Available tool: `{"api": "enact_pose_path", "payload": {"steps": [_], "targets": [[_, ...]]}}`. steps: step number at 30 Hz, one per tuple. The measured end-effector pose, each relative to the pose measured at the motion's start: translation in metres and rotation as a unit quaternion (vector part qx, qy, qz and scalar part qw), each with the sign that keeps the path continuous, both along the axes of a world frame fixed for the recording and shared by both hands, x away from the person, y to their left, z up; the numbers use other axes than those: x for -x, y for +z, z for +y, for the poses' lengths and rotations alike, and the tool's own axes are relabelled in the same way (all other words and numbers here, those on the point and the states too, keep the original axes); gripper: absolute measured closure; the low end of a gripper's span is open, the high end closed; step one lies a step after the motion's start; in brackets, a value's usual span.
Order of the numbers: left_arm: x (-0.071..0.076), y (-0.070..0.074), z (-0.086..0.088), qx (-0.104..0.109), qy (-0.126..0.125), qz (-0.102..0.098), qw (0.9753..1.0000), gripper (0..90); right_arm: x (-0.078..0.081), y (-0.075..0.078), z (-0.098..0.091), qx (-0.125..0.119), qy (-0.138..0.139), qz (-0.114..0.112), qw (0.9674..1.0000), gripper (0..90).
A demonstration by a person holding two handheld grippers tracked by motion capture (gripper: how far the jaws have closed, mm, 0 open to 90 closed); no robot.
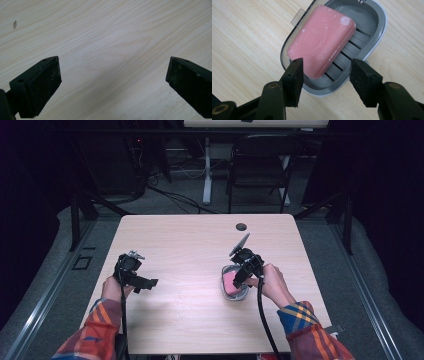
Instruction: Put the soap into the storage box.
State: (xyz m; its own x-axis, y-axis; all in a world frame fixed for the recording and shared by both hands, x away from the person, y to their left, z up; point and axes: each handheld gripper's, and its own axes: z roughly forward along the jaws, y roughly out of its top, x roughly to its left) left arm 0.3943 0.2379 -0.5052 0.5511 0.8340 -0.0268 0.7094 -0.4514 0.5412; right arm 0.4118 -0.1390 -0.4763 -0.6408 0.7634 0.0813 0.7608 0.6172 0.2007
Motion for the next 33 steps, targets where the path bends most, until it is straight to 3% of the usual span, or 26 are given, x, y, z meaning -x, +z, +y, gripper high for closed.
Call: {"api": "enact_pose_path", "payload": {"steps": [4,16,18,27,33], "targets": [[0.000,0.000,0.000,0.000,0.000,0.000,1.0000,0.0,0.006,0.006,-0.004,-0.011,-0.001,-0.016,0.9998,42.5],[0.001,0.000,-0.001,0.001,0.000,-0.002,1.0000,0.0,0.021,0.024,-0.025,-0.024,0.042,-0.063,0.9968,24.7],[0.001,0.000,-0.001,0.001,0.000,-0.002,1.0000,0.0,0.023,0.028,-0.029,-0.016,0.051,-0.068,0.9962,21.1],[0.001,0.001,-0.001,0.002,-0.001,-0.003,1.0000,0.0,0.033,0.034,-0.051,-0.024,0.047,-0.100,0.9936,11.7],[0.001,0.000,-0.001,0.002,-0.002,-0.003,1.0000,0.0,0.040,0.034,-0.069,-0.011,0.041,-0.108,0.9932,7.5]]}}
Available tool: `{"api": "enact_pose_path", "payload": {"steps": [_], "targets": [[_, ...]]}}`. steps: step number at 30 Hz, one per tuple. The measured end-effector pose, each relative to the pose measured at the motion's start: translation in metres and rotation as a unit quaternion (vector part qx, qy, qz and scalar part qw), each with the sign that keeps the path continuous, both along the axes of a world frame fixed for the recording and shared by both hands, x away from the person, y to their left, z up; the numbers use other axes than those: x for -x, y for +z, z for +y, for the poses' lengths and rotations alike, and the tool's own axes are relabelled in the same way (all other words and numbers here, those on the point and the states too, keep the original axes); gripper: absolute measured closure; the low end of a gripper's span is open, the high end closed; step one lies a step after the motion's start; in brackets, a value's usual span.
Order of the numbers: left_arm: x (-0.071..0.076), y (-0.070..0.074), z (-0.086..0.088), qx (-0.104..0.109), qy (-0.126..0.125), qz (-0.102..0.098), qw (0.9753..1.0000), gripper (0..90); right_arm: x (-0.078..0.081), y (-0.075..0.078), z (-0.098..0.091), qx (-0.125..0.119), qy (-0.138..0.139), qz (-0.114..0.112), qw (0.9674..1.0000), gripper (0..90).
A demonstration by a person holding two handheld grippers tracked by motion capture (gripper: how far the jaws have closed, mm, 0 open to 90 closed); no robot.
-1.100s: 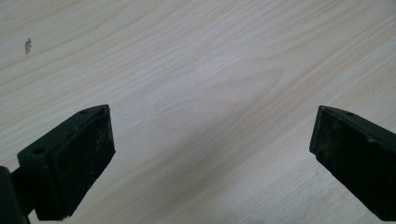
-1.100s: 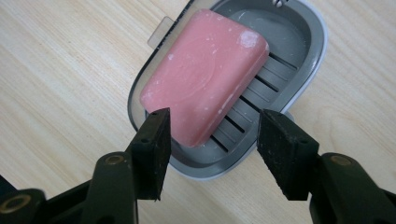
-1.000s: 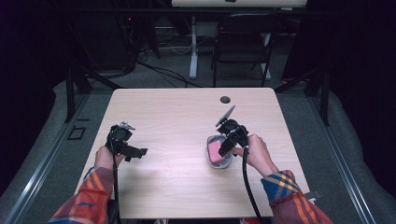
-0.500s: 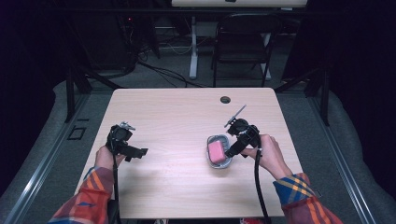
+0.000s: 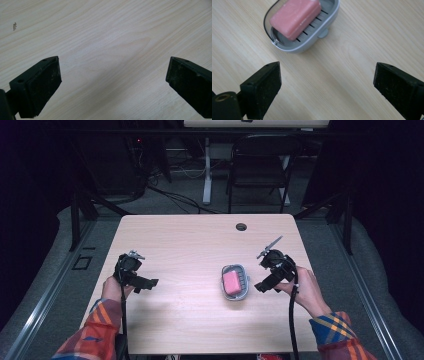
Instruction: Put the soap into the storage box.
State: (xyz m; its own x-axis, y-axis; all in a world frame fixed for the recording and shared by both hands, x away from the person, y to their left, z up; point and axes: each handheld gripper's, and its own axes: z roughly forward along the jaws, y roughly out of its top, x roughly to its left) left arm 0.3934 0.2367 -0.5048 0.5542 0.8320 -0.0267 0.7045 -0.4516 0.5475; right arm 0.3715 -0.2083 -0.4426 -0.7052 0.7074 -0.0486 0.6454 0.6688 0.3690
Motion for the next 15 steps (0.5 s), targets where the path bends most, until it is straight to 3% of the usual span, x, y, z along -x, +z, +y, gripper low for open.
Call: {"api": "enact_pose_path", "payload": {"steps": [8,15], "targets": [[0.000,0.000,0.000,-0.001,-0.003,0.001,1.0000,0.0,0.008,-0.006,-0.029,0.014,-0.012,-0.006,0.9998,5.2],[0.000,0.000,-0.001,-0.001,-0.005,0.001,1.0000,0.0,0.015,-0.021,-0.051,0.024,-0.031,-0.005,0.9992,2.9]]}}
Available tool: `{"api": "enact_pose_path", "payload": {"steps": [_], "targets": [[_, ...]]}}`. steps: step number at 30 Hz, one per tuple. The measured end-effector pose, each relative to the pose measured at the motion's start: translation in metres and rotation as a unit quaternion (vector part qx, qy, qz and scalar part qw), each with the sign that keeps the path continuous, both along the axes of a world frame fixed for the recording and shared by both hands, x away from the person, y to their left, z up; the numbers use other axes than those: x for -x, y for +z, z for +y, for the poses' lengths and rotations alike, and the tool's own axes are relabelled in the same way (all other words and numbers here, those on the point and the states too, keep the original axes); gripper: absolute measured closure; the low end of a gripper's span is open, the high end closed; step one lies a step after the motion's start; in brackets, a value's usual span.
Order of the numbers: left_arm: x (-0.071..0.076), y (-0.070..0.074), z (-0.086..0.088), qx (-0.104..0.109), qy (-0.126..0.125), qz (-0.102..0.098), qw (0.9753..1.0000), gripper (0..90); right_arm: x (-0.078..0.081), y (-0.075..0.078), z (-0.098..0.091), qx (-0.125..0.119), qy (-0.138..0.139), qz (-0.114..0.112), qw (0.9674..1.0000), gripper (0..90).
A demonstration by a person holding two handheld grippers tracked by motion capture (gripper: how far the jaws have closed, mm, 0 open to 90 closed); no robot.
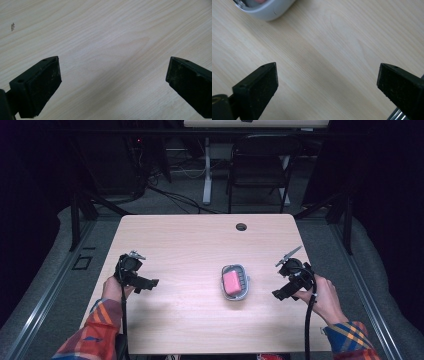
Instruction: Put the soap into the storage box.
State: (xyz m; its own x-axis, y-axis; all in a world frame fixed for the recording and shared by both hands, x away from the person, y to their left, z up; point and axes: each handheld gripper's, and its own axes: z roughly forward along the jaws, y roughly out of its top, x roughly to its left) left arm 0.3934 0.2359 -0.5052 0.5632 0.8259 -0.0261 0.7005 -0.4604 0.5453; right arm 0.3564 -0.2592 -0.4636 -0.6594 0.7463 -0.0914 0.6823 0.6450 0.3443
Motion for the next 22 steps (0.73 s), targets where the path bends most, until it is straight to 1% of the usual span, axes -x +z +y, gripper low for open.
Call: {"api": "enact_pose_path", "payload": {"steps": [1,2,4,5,6,7,8,10,11,12,13,14,15,16,17,18,19,22], "targets": [[0.000,0.000,0.000,0.000,0.000,0.000,1.0000,0.0,0.001,-0.001,-0.002,0.002,-0.001,0.002,1.0000,2.8],[0.000,0.000,0.000,0.000,0.000,0.000,1.0000,0.0,0.003,-0.005,-0.006,0.002,-0.007,-0.002,1.0000,2.7],[0.000,0.000,0.000,0.000,-0.001,0.000,1.0000,0.0,0.006,-0.011,-0.013,0.009,-0.008,0.004,0.9999,2.5],[0.000,0.000,0.000,0.000,-0.001,-0.001,1.0000,0.0,0.007,-0.014,-0.015,0.007,-0.010,0.004,0.9999,2.3],[0.000,0.000,0.000,0.000,0.000,-0.001,1.0000,0.0,0.009,-0.020,-0.018,0.006,-0.014,0.002,0.9999,2.4],[0.001,0.000,0.001,0.001,0.000,0.000,1.0000,0.0,0.010,-0.022,-0.021,0.012,-0.011,0.008,0.9998,2.3],[0.001,0.000,0.001,0.002,0.000,-0.001,1.0000,0.0,0.012,-0.030,-0.025,0.011,-0.017,0.008,0.9998,2.3],[0.001,0.000,0.001,0.002,-0.001,-0.001,1.0000,0.0,0.015,-0.038,-0.029,0.013,-0.016,0.009,0.9998,2.3],[0.001,0.000,0.000,0.002,-0.001,-0.001,1.0000,0.0,0.016,-0.042,-0.030,0.011,-0.015,0.010,0.9998,2.4],[0.001,-0.001,0.000,0.002,-0.004,-0.002,1.0000,0.0,0.018,-0.050,-0.031,0.003,-0.017,0.011,0.9998,2.5],[0.001,-0.001,0.000,0.001,-0.006,-0.001,1.0000,0.0,0.018,-0.055,-0.032,0.018,-0.008,0.027,0.9995,2.6],[0.001,-0.001,0.000,0.001,-0.007,-0.001,1.0000,0.0,0.018,-0.058,-0.031,0.023,-0.008,0.037,0.9990,2.6],[0.001,-0.001,-0.001,0.000,-0.009,0.000,1.0000,0.0,0.017,-0.059,-0.031,0.035,0.000,0.047,0.9983,2.9],[0.001,-0.001,-0.001,0.001,-0.009,-0.001,1.0000,0.0,0.018,-0.065,-0.027,0.023,-0.007,0.041,0.9989,3.2],[0.002,0.000,-0.001,0.001,-0.009,-0.001,1.0000,0.0,0.017,-0.064,-0.027,0.033,0.002,0.050,0.9982,3.5],[0.002,0.000,0.000,0.001,-0.009,-0.001,1.0000,0.0,0.017,-0.065,-0.025,0.031,-0.003,0.043,0.9986,4.0],[0.002,0.000,0.000,0.001,-0.008,-0.002,1.0000,0.0,0.016,-0.064,-0.024,0.046,0.002,0.045,0.9979,4.1],[0.002,-0.001,0.000,0.001,-0.007,-0.001,1.0000,0.0,0.013,-0.069,-0.025,0.037,-0.001,0.050,0.9981,5.3]]}}
